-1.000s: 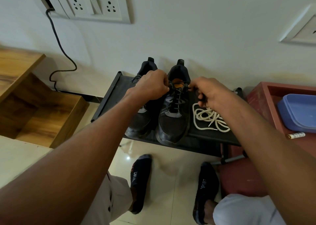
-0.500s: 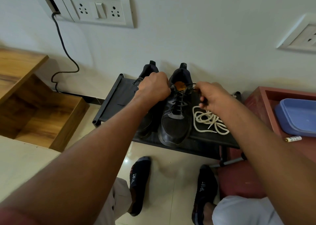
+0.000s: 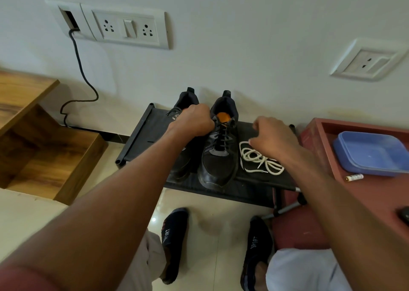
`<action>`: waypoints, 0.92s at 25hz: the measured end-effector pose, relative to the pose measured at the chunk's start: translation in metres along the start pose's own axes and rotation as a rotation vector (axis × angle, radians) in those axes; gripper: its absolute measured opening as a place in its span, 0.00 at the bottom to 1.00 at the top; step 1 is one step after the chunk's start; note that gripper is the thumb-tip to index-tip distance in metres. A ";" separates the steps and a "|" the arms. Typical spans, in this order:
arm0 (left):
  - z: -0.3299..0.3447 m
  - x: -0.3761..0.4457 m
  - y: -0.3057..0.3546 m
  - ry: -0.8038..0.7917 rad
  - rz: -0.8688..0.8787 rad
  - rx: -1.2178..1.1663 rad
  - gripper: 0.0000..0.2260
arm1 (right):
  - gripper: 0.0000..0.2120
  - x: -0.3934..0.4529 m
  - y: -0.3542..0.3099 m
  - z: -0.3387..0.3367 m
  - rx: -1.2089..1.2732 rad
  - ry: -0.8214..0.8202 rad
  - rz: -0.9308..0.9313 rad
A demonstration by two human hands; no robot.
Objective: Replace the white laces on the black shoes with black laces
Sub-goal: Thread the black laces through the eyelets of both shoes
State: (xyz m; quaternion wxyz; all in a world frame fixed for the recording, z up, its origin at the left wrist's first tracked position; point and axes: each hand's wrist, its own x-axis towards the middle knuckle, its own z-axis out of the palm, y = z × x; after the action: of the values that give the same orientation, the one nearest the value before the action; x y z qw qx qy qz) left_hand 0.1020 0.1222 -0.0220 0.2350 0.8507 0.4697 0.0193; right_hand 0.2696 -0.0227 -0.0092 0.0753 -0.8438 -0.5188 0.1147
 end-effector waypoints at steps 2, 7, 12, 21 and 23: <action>0.000 0.001 0.006 0.012 0.022 -0.048 0.08 | 0.21 0.007 -0.012 0.006 0.201 0.063 -0.089; 0.006 0.007 0.003 0.081 0.040 -0.106 0.05 | 0.21 0.022 -0.026 0.033 0.205 0.142 -0.274; 0.003 0.011 -0.015 0.081 0.041 -0.121 0.08 | 0.04 0.026 -0.023 0.025 0.248 0.271 -0.159; 0.006 0.011 -0.006 0.026 0.049 -0.031 0.13 | 0.15 0.029 -0.020 0.024 0.289 0.055 -0.048; 0.007 0.010 -0.004 0.027 0.024 -0.048 0.13 | 0.08 0.031 -0.026 0.030 0.288 0.023 -0.025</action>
State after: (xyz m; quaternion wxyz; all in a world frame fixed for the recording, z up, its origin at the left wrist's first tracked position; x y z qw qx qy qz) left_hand 0.1062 0.1291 -0.0317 0.2485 0.8502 0.4619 0.0450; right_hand 0.2528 0.0170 -0.0357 0.2027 -0.8189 -0.5067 0.1773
